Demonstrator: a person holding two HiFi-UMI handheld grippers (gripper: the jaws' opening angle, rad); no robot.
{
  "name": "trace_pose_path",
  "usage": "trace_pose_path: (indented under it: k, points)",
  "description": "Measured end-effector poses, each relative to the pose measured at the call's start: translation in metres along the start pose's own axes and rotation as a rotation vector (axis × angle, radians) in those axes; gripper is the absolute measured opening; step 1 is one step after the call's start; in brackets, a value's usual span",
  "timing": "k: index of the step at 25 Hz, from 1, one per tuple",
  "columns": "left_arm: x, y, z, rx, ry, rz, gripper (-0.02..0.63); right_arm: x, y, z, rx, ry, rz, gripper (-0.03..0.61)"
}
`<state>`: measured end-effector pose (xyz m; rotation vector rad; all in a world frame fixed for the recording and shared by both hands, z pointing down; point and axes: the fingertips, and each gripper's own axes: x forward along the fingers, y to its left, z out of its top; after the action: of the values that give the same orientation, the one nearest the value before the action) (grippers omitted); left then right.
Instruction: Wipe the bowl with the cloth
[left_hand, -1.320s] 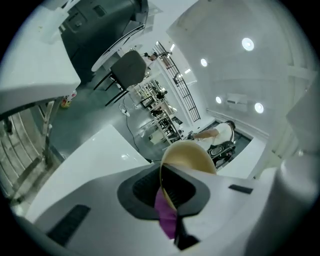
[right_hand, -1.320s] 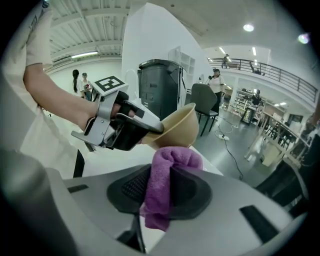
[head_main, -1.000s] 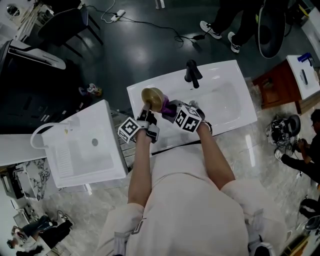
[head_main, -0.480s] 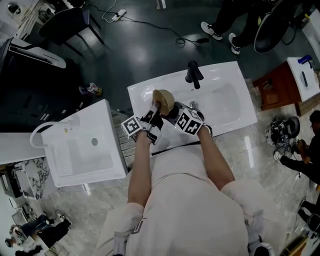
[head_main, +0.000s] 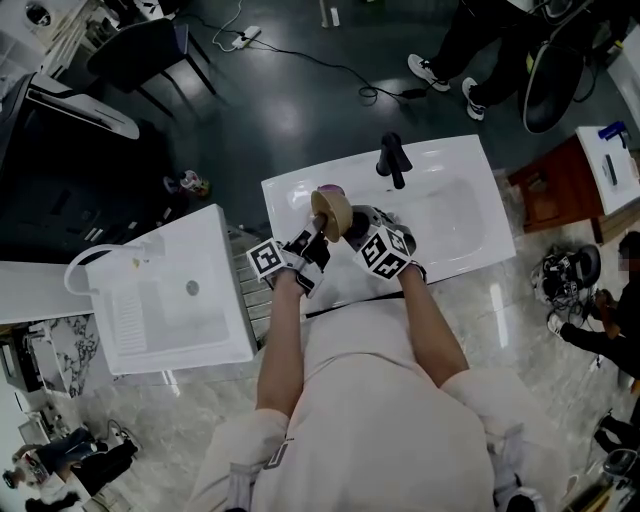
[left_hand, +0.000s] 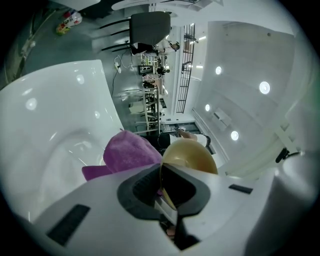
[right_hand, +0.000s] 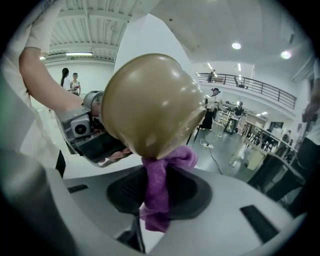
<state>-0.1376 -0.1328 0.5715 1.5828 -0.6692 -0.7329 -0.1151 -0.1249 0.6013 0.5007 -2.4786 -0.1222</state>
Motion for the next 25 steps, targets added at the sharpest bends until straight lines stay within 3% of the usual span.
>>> trace_pose_path:
  k: [5,14,21,23,25]
  points:
    - [-0.006,0.005,-0.002,0.001,0.034,0.021,0.017,-0.008,-0.017,-0.001,0.002,-0.009,-0.068,0.095]
    - [-0.020,0.035,-0.003,0.016,0.079,0.141,0.017,-0.025,-0.043,0.012,0.022,-0.069,-0.149,0.094]
    - [-0.029,0.046,0.008,0.057,0.022,0.215,0.017,-0.027,-0.042,0.012,0.026,-0.073,-0.130,0.094]
    - [-0.035,0.050,0.014,0.040,-0.015,0.253,0.017,-0.026,-0.037,0.014,0.033,-0.079,-0.105,0.094]
    - [-0.035,0.048,0.021,0.011,-0.059,0.237,0.017,-0.023,-0.032,0.018,0.032,-0.089,-0.075,0.094]
